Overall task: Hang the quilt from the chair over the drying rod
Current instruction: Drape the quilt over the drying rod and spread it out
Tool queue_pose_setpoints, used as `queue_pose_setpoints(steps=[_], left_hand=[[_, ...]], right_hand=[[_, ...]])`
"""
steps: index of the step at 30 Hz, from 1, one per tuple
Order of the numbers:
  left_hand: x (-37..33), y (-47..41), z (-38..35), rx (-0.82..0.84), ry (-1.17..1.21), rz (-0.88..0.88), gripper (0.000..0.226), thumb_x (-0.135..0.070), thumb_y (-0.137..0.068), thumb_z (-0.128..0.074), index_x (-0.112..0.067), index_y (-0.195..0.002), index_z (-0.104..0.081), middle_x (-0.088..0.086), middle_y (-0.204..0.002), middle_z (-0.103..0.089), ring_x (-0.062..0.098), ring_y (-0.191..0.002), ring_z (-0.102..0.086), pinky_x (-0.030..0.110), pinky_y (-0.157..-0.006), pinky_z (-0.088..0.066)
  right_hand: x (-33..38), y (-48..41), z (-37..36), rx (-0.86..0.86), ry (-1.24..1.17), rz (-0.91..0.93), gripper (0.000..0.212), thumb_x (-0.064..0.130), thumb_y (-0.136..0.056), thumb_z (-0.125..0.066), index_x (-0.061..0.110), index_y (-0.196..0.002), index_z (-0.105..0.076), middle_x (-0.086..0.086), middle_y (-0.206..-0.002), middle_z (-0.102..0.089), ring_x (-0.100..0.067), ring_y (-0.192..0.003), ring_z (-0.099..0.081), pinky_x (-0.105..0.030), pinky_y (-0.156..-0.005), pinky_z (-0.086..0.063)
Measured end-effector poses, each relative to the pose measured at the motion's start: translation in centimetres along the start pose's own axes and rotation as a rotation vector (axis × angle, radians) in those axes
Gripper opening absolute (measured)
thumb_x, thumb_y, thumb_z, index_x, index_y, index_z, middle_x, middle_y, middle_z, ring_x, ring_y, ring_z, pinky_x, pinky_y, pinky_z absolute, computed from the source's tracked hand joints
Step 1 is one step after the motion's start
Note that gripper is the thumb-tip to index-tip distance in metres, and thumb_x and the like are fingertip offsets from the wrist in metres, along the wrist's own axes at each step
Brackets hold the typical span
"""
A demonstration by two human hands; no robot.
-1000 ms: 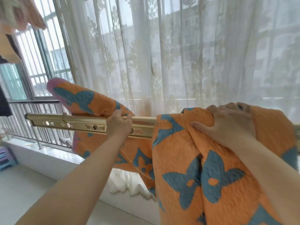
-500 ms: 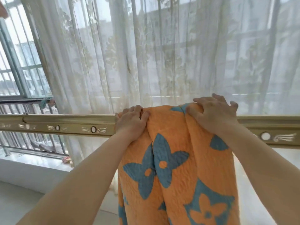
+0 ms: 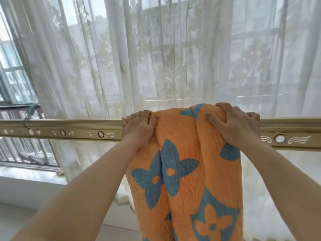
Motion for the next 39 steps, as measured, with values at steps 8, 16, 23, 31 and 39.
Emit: queue_pose_setpoints(steps=[8, 16, 23, 31, 39], left_hand=[[-1.9, 0.5, 0.6, -0.03, -0.014, -0.029, 0.05, -0.045, -0.1, -0.015, -0.024, -0.126, -0.052, -0.001, -0.134, -0.054, 0.024, -0.131, -0.039, 0.052, -0.117, 0.0], [-1.4, 1.1, 1.5, -0.065, -0.04, -0.078, 0.045, -0.043, -0.1, -0.021, -0.018, -0.119, -0.054, 0.006, -0.12, -0.06, 0.028, -0.116, -0.049, 0.043, -0.11, -0.026], [0.2, 1.1, 2.7, -0.075, 0.023, -0.151, 0.04, -0.037, -0.101, -0.026, -0.021, -0.119, -0.058, 0.002, -0.118, -0.062, 0.024, -0.112, -0.05, 0.038, -0.102, -0.032], [1.8, 0.9, 3.0, -0.119, 0.025, -0.192, 0.038, -0.034, -0.101, -0.027, -0.02, -0.119, -0.058, 0.003, -0.117, -0.063, 0.025, -0.112, -0.05, 0.039, -0.102, -0.034], [3.7, 0.7, 3.8, -0.162, 0.037, -0.23, 0.035, -0.033, -0.101, -0.026, -0.02, -0.109, -0.058, 0.0, -0.107, -0.065, 0.023, -0.103, -0.053, 0.036, -0.096, -0.035]], right_hand=[[-1.5, 1.3, 1.8, -0.055, -0.015, -0.028, 0.062, 0.072, -0.086, -0.023, 0.035, -0.133, -0.04, -0.004, -0.12, -0.058, -0.024, -0.112, -0.051, -0.041, -0.103, -0.022], [0.9, 2.7, 1.4, -0.117, -0.043, -0.068, 0.05, 0.049, -0.096, -0.032, 0.025, -0.139, -0.04, -0.007, -0.142, -0.041, -0.027, -0.132, -0.035, -0.044, -0.114, -0.019], [12.5, 4.0, 0.3, -0.182, -0.031, 0.267, 0.019, 0.035, -0.088, -0.055, 0.029, -0.099, -0.069, 0.009, -0.11, -0.063, -0.017, -0.106, -0.055, -0.037, -0.097, -0.032], [17.1, 3.4, -1.4, -0.116, 0.036, 0.166, 0.052, 0.068, -0.079, -0.049, 0.031, -0.115, -0.059, 0.008, -0.121, -0.055, -0.015, -0.116, -0.046, -0.036, -0.095, -0.031], [11.7, 3.0, 1.3, -0.215, 0.132, -0.212, 0.065, 0.067, -0.083, -0.045, 0.02, -0.128, -0.049, -0.008, -0.131, -0.045, -0.027, -0.125, -0.036, -0.047, -0.098, -0.031]])
Point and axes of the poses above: each hand's wrist, its own y-axis away from the middle knuckle, its own z-axis out of the back of the hand, x = y × z, the point moved 9 cm from there along -y, towards the middle knuckle
